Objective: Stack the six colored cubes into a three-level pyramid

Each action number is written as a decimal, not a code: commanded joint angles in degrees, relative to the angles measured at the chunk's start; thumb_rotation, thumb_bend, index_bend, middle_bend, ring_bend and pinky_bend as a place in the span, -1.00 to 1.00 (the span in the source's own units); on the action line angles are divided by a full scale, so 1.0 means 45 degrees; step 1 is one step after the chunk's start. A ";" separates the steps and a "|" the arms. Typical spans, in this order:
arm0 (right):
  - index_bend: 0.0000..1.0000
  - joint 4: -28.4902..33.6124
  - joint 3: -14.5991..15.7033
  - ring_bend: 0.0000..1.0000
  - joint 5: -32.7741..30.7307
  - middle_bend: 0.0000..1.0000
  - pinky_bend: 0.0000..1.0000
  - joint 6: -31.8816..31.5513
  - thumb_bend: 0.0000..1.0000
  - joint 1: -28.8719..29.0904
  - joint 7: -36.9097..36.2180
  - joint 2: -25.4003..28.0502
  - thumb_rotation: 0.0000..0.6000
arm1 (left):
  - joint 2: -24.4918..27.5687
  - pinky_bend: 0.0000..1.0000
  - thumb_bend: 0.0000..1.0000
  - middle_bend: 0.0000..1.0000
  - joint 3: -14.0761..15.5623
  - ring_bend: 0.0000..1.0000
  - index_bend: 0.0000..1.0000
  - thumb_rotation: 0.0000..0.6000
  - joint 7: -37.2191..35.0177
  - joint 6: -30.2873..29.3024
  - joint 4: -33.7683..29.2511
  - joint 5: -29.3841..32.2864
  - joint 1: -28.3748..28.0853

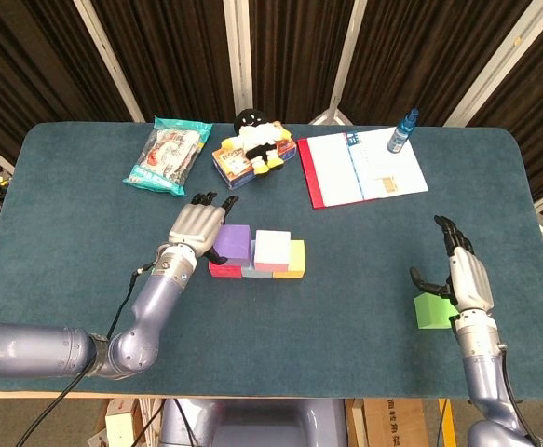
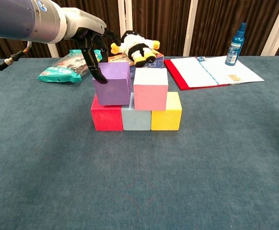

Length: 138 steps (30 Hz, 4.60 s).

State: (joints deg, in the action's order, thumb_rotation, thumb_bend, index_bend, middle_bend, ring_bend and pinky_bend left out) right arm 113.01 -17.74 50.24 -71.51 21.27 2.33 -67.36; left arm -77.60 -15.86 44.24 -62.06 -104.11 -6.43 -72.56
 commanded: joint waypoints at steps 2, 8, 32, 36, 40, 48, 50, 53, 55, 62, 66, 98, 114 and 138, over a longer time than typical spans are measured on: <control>-1.00 0.0002 0.0012 -1.00 0.0009 -1.00 -1.00 -0.0002 -0.28 -0.0002 0.0005 -0.0006 1.00 | 0.0029 -1.00 -0.47 -0.23 -0.0012 -0.97 -0.94 1.00 -0.0034 0.0048 -0.0027 -0.0031 -0.0001; -1.00 0.0001 0.0018 -1.00 -0.0006 -1.00 -1.00 -0.0002 -0.28 0.0006 0.0017 -0.0024 1.00 | 0.0071 -1.00 -0.47 -0.23 -0.0056 -0.97 -0.94 1.00 -0.0135 0.0239 -0.0040 -0.0182 -0.0026; -1.00 -0.0039 -0.0029 -1.00 -0.0144 -1.00 -1.00 0.0067 -0.28 0.0017 -0.0091 -0.0006 1.00 | -0.0318 -1.00 -0.47 -0.23 0.0099 -0.97 -0.95 1.00 0.0002 0.0344 0.0280 0.0139 -0.0431; -1.00 -0.0037 -0.0036 -1.00 -0.0164 -1.00 -1.00 0.0073 -0.28 0.0018 -0.0104 -0.0009 1.00 | -0.0310 -1.00 -0.47 -0.23 0.0107 -0.97 -0.95 1.00 -0.0022 0.0312 0.0265 0.0134 -0.0430; -1.00 -0.0004 -0.0029 -1.00 -0.0148 -1.00 -1.00 0.0073 -0.28 0.0014 -0.0112 -0.0004 1.00 | -0.0324 -1.00 -0.47 -0.23 0.0117 -0.97 -0.94 1.00 -0.0033 0.0294 0.0266 0.0126 -0.0439; -1.00 0.0063 -0.0046 -1.00 -0.0130 -1.00 -1.00 0.0067 -0.28 0.0010 -0.0139 0.0029 1.00 | -0.0414 -1.00 -0.47 -0.24 0.0156 -0.97 -0.94 1.00 -0.0021 0.0220 0.0313 0.0150 -0.0466; -1.00 0.0066 -0.0043 -1.00 -0.0123 -1.00 -1.00 0.0061 -0.28 -0.0001 -0.0156 0.0037 1.00 | -0.0426 -1.00 -0.47 -0.24 0.0148 -0.97 -0.94 1.00 -0.0008 0.0179 0.0329 0.0171 -0.0479; -1.00 0.0069 -0.0044 -1.00 -0.0115 -1.00 -1.00 0.0065 -0.28 -0.0004 -0.0173 0.0044 1.00 | -0.0424 -1.00 -0.47 -0.24 0.0147 -0.97 -0.95 1.00 0.0030 0.0140 0.0325 0.0234 -0.0494; -1.00 0.0071 -0.0045 -1.00 -0.0112 -1.00 -1.00 0.0072 -0.28 -0.0003 -0.0181 0.0049 1.00 | -0.0422 -1.00 -0.47 -0.24 0.0148 -0.97 -0.95 1.00 0.0046 0.0122 0.0336 0.0266 -0.0496; -1.00 0.0070 -0.0045 -1.00 -0.0093 -1.00 -1.00 0.0064 -0.28 -0.0004 -0.0193 0.0055 1.00 | -0.0478 -1.00 -0.47 -0.24 0.0191 -0.97 -0.95 1.00 0.0072 0.0149 0.0400 0.0332 -0.0477; -1.00 0.0058 -0.0053 -1.00 -0.0112 -1.00 -1.00 0.0058 -0.28 -0.0006 -0.0205 0.0053 1.00 | -0.0533 -1.00 -0.47 -0.24 0.0178 -0.97 -0.95 1.00 0.0060 0.0137 0.0465 0.0305 -0.0478; -1.00 0.0012 -0.0078 -1.00 -0.0234 -1.00 -1.00 0.0110 -0.28 0.0038 -0.0192 0.0048 1.00 | -0.0684 -1.00 -0.50 -0.54 0.0053 -0.97 -1.00 1.00 0.0002 0.0113 0.0506 0.0101 -0.0398; -1.00 0.0081 -0.0036 -1.00 -0.0152 -1.00 -1.00 0.0065 -0.28 0.0009 -0.0182 0.0051 1.00 | -0.0320 -1.00 -0.53 -0.57 0.0069 -0.97 -1.00 1.00 -0.0270 0.0122 -0.0048 -0.0265 -0.0159; -1.00 0.0231 -0.0094 -1.00 -0.0104 -1.00 -1.00 0.0026 -0.28 -0.0027 -0.0296 0.0152 1.00 | 0.0420 -1.00 -0.74 -0.66 0.0234 -0.98 -1.00 1.00 -0.0668 -0.0332 -0.0789 -0.1007 0.0370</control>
State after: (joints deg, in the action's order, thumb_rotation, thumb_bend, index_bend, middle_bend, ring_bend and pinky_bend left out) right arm 114.04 -18.17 49.76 -71.39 21.16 0.99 -66.68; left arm -75.75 -14.84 41.26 -63.50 -107.61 -10.92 -70.95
